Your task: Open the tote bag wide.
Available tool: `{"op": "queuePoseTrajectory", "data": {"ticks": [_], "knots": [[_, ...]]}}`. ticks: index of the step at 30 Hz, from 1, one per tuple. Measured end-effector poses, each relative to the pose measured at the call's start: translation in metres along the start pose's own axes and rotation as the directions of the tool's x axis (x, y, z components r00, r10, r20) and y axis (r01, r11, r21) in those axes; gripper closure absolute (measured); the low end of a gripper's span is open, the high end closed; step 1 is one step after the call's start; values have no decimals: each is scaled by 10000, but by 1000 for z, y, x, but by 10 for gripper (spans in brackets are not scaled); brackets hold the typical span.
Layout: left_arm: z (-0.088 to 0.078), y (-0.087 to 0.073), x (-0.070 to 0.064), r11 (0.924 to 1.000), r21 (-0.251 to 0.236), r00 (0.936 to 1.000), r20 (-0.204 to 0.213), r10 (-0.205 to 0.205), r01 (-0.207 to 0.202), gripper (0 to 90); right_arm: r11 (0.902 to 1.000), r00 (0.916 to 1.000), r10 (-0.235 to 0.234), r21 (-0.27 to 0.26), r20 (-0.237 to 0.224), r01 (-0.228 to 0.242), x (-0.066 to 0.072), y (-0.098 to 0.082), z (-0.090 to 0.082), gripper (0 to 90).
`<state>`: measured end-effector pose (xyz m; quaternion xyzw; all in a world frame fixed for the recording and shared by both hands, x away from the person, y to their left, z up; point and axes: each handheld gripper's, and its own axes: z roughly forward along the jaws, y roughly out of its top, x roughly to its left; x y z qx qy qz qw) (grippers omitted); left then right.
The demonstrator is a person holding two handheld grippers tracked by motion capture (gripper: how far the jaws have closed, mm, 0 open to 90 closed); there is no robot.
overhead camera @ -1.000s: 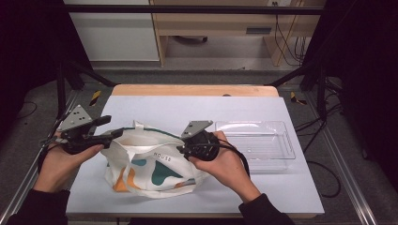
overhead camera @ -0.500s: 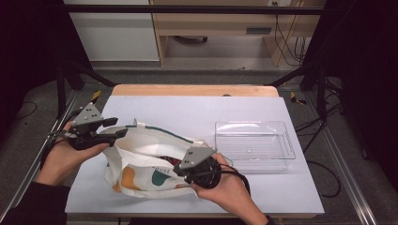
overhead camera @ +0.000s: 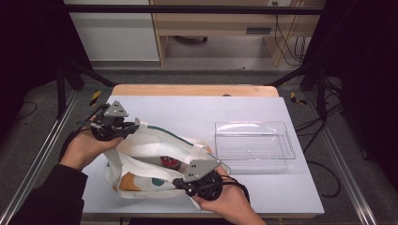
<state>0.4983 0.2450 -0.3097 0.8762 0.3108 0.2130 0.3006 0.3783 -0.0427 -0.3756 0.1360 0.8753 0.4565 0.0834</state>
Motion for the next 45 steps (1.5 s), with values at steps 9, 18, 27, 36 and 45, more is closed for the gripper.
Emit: {"op": "queuePoseTrajectory", "data": {"ticks": [9, 18, 27, 36, 45], "knots": [[-16, 31, 4, 9978, -613, 9990, -365, -260, 237, 883, 9983, 9989, -409, 414, -234, 418, 21, -10, -3, 894], [11, 31, 25, 9945, -848, 9954, -680, -668, 610, 886, 9970, 9973, -129, 751, -729, 184, 13, -21, 21, 895], [30, 20, 36, 9814, -1462, 9895, -549, -1336, 1244, 887, 9925, 9959, -193, 1188, -881, 297, 17, -32, 45, 895], [13, 28, 35, 9790, -1651, 9848, -1054, -1378, 1193, 887, 9945, 9965, -558, 848, -615, 609, 23, -20, 27, 895], [53, 22, 46, 9749, -1367, 9759, -1058, -1908, 1758, 887, 9893, 9971, -573, 1314, -498, 634, 15, -28, 47, 896]]}}
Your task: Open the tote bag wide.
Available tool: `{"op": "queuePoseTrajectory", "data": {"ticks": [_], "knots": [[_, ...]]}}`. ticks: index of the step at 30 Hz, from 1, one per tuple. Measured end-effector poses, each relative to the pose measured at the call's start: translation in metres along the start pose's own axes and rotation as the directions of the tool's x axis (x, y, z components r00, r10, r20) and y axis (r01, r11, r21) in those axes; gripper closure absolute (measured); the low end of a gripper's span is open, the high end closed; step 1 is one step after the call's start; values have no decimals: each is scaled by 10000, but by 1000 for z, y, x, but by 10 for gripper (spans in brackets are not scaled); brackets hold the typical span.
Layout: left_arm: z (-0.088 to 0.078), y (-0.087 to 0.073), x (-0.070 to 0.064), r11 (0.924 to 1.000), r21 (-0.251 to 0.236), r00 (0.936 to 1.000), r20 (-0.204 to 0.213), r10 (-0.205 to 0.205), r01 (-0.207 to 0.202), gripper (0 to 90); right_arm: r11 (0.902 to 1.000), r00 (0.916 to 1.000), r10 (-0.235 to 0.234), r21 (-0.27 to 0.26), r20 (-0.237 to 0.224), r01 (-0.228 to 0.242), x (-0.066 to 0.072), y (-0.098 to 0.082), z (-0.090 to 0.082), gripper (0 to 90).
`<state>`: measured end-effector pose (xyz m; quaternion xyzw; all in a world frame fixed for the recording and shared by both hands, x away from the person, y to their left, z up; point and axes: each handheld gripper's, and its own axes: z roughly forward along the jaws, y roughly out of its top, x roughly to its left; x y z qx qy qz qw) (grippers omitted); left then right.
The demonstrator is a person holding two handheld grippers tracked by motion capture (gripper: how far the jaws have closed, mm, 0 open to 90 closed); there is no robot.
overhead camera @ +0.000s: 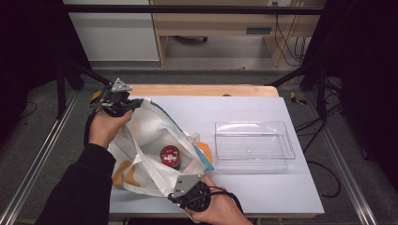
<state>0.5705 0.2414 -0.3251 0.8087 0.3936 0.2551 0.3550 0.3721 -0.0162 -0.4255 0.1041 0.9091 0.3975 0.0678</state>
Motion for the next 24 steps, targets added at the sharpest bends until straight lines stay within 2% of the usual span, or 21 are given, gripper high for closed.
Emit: {"op": "queuePoseTrajectory", "data": {"ticks": [7, 8, 12, 15, 16, 17, 19, 23, 24], "knots": [[29, -13, -4, 9995, 293, 9998, 179, -128, 123, 887, 9999, 9999, 144, 95, -70, -144, -3, -11, 12, 895], [33, -16, -5, 9994, 331, 9998, 144, -146, 141, 887, 9994, 9995, 300, 153, -55, -299, -2, -12, 13, 895], [37, -22, -8, 9991, 376, 9997, 171, -198, 192, 887, 9993, 9994, 347, 119, -42, -347, -2, -16, 16, 893], [32, -23, -10, 9999, 66, 9997, 240, -111, 109, 883, 9992, 9991, 405, 31, -99, -405, -2, -16, 15, 874], [30, -24, -11, 10000, 2, 9997, 250, -63, 63, 875, 9990, 9990, 439, -7, -79, -439, -2, -16, 14, 842], [25, -24, -11, 9997, -168, 9996, 224, -146, 150, 855, 9991, 9991, 413, -49, -18, -413, -2, -16, 13, 807], [18, -25, -12, 9983, -527, 9995, 213, -253, 264, 752, 9990, 9992, 402, -194, 75, -401, -1, -15, 9, 721], [-5, -28, -21, 9938, -1107, 9999, -113, -122, 109, 529, 9976, 9981, 494, -501, 374, -475, 1, -10, -3, 571], [-12, -29, -24, 9917, -1283, 9999, -146, -56, 36, 506, 9974, 9980, 505, -525, 390, -484, 1, -8, -5, 546]]}}
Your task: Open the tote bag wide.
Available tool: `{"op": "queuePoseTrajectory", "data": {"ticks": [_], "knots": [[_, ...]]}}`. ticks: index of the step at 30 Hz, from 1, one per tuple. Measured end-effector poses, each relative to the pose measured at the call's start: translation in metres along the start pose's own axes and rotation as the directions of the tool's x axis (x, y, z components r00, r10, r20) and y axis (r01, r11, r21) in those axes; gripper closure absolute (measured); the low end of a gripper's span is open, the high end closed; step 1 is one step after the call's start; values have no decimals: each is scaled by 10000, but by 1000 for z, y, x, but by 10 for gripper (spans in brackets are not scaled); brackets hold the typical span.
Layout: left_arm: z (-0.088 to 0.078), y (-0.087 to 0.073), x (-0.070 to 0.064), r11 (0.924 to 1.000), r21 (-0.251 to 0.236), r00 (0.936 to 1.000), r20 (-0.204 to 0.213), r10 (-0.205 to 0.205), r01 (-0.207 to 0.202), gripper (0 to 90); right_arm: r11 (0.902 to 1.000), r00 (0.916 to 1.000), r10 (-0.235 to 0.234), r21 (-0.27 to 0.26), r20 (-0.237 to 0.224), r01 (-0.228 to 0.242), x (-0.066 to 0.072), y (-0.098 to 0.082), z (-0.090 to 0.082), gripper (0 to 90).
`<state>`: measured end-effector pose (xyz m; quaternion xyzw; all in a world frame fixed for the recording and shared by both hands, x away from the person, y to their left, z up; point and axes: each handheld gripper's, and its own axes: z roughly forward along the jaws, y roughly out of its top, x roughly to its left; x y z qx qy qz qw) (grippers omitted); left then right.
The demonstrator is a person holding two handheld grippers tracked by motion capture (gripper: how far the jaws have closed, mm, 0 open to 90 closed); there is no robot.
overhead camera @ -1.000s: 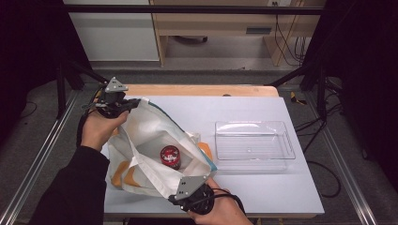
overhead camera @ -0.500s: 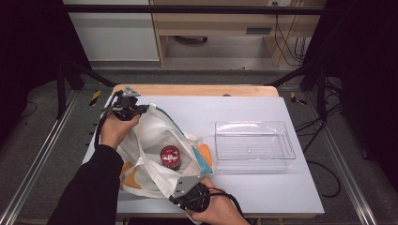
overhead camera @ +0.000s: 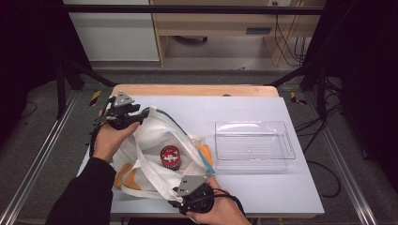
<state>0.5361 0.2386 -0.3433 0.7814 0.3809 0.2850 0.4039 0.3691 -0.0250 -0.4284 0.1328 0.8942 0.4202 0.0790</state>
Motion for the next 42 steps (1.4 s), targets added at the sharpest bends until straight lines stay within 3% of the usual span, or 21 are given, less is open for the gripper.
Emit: {"op": "queuePoseTrajectory", "data": {"ticks": [7, 11, 14, 15, 18, 23, 26, 28, 30, 32, 37, 42], "knots": [[-54, -6, -15, 9957, -807, 9984, -374, 435, -464, 416, 9999, 9998, -52, -162, 217, 56, 2, 17, -16, 423], [-79, -22, -28, 9937, -971, 9968, -622, 500, -559, 380, 9998, 9980, -146, -135, 618, 154, -4, 28, -27, 390], [-90, -36, -37, 9915, -1141, 9957, -754, 544, -628, 359, 9997, 9963, -40, -220, 853, 59, -10, 37, -39, 383], [-92, -42, -43, 9934, -1051, 9969, -686, 391, -462, 357, 9997, 9956, -16, -240, 933, 39, -13, 39, -42, 383], [-94, -55, -55, 9917, -1047, 9945, -819, 657, -741, 337, 9997, 9917, 80, -229, 1283, -51, -26, 51, -53, 391], [-91, -76, -70, 9947, -845, 9953, -814, 521, -589, 337, 9996, 9825, 248, -136, 1845, -227, -55, 68, -60, 414], [-86, -88, -75, 9953, -960, 9982, -595, 39, -96, 333, 9991, 9727, 402, 29, 2287, -420, -73, 79, -58, 404], [-82, -94, -77, 9953, -961, 9976, -691, 13, -79, 336, 9989, 9710, 405, 147, 2358, -453, -84, 85, -55, 393], [-79, -97, -77, 9965, -834, 9973, -726, -58, -2, 333, 9979, 9676, 474, 303, 2479, -566, -96, 91, -47, 369], [-78, -103, -80, 9942, -1049, 9973, -664, -322, 251, 337, 9963, 9654, 540, 515, 2550, -694, -107, 95, -38, 340], [-73, -111, -94, 9959, -902, 9976, -680, -123, 61, 335, 9898, 9595, 779, 943, 2707, -1070, -131, 101, -10, 321], [-68, -117, -95, 9969, -767, 9976, -653, -239, 189, 362, 9828, 9582, 1037, 1209, 2667, -1400, -147, 100, 9, 345]]}}
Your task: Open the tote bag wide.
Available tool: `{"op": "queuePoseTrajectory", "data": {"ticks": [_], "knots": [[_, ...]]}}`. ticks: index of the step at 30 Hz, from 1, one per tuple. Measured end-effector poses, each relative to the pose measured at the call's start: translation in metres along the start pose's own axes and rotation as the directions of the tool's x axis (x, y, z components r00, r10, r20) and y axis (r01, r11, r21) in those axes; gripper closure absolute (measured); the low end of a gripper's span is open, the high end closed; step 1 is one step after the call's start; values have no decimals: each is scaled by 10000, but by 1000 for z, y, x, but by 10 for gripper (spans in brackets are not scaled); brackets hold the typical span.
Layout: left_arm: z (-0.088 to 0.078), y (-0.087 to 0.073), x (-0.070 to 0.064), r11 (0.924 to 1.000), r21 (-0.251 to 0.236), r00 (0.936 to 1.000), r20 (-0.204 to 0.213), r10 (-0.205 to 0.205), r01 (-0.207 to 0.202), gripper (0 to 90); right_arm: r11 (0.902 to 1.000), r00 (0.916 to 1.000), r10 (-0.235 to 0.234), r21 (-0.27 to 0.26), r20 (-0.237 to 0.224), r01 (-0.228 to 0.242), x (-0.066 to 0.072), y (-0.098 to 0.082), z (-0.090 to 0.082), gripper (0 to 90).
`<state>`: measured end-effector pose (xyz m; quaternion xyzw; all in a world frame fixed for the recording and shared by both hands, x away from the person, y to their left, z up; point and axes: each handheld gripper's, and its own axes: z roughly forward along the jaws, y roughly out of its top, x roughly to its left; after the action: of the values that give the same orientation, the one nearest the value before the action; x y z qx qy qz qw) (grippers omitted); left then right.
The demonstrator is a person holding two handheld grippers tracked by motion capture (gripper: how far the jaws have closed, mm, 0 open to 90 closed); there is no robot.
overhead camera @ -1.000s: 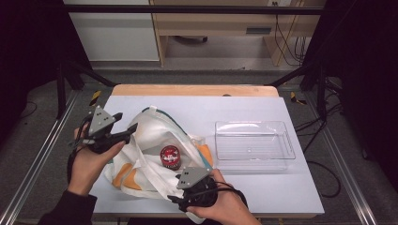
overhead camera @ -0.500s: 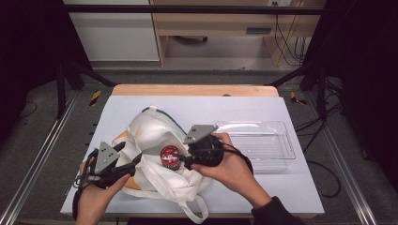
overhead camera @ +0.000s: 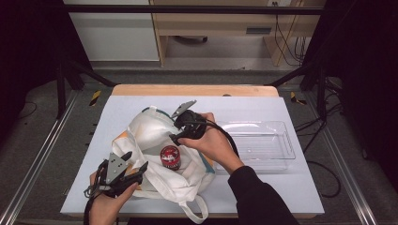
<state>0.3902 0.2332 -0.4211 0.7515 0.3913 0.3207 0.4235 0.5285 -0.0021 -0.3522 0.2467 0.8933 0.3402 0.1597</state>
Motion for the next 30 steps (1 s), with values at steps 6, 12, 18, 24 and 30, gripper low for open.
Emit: {"op": "queuePoseTrajectory", "data": {"ticks": [6, 12, 18, 24, 30], "knots": [[0, -6, -1, 10000, 40, 9999, 128, -45, 45, 440, 9985, 9999, 15, 555, -156, -6, -3, -1, 14, 419], [1, -8, -1, 9998, 159, 9991, 385, -152, 146, 546, 9942, 9990, -372, 998, -239, 394, 4, -3, 21, 534], [4, -12, -1, 9996, 280, 9992, 398, -90, 78, 673, 9870, 9971, -755, 1417, -53, 754, 10, -6, 23, 777], [1, -14, 3, 9993, 347, 9974, 701, -159, 135, 789, 9930, 9980, -633, 1003, 2, 630, 7, -7, 13, 850], [-14, -11, 3, 10000, 20, 9964, 843, 42, -44, 831, 9969, 9971, -742, 279, 193, 737, 0, -1, -7, 854]]}}
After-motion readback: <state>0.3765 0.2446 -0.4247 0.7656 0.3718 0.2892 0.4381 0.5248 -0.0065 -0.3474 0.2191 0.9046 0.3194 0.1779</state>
